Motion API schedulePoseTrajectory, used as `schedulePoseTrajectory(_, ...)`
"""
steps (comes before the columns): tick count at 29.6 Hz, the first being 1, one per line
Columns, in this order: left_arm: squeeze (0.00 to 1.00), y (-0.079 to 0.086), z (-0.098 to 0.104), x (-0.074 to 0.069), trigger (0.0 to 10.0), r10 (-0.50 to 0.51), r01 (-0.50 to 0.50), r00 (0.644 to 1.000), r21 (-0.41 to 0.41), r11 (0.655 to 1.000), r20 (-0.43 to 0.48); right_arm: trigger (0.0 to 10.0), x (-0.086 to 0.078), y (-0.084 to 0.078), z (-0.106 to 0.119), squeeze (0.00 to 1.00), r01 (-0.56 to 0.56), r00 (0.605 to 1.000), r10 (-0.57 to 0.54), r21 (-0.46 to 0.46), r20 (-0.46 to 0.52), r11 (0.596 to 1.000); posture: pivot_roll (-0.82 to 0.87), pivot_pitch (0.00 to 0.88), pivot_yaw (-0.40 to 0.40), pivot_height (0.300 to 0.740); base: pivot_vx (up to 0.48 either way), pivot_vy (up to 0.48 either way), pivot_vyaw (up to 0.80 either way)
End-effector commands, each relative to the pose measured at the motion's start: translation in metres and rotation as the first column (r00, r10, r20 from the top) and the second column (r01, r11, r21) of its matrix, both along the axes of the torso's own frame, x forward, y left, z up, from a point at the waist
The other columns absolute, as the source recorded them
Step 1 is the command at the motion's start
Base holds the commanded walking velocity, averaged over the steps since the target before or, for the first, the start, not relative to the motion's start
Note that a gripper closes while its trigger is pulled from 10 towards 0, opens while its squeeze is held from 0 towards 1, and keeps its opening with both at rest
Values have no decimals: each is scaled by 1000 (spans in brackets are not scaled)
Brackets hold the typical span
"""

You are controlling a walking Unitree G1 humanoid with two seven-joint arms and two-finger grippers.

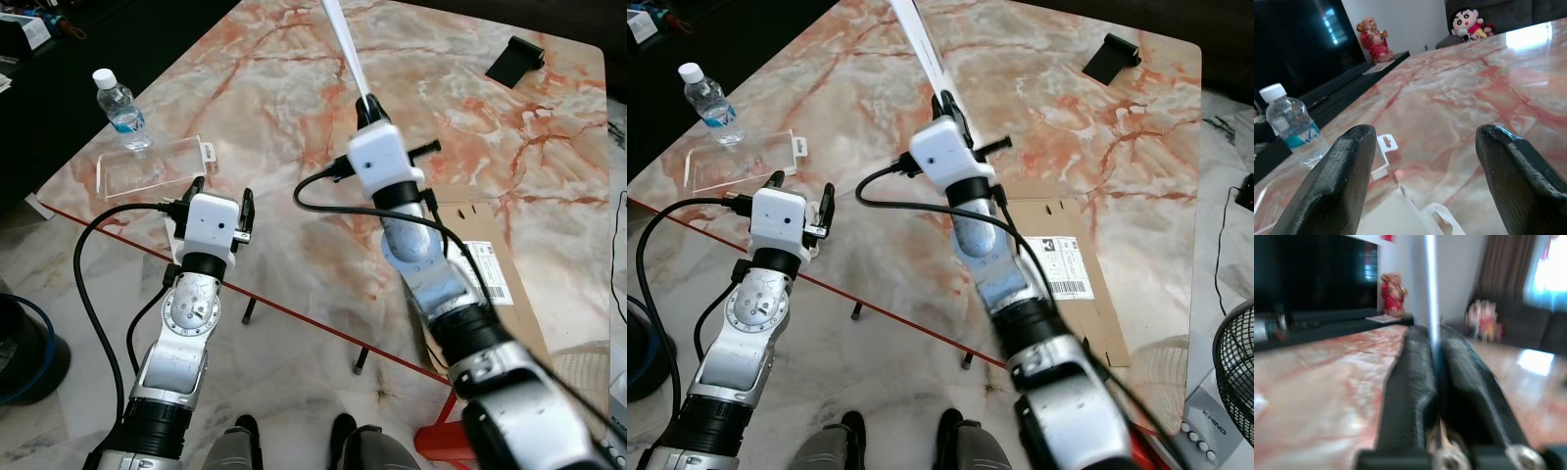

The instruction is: Picking trash to rubbish bin

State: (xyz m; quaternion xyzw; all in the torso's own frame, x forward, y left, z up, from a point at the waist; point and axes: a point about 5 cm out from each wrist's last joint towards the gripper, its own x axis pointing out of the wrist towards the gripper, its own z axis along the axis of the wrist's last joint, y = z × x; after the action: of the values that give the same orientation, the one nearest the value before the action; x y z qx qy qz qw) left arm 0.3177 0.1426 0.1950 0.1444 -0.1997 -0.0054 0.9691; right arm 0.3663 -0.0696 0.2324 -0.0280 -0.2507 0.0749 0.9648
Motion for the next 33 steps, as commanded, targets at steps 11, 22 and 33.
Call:
schedulePoseTrajectory(11,0,4,0,3,10000,22,-22,1000,8,1000,21,10000,-6,0,4,0,-165,984,176,279,-15,946,122,138,-9,740,0,0,0)
schedulePoseTrajectory(22,0,3,6,9,10000,22,-23,999,17,1000,49,10000,-3,7,5,0,-215,973,229,291,-12,932,131,74,-16,740,0,0,0)
schedulePoseTrajectory(33,0,5,5,9,10000,29,-30,998,19,999,56,10000,-6,13,-2,0,-244,964,265,299,-30,922,137,46,-24,740,0,0,0)
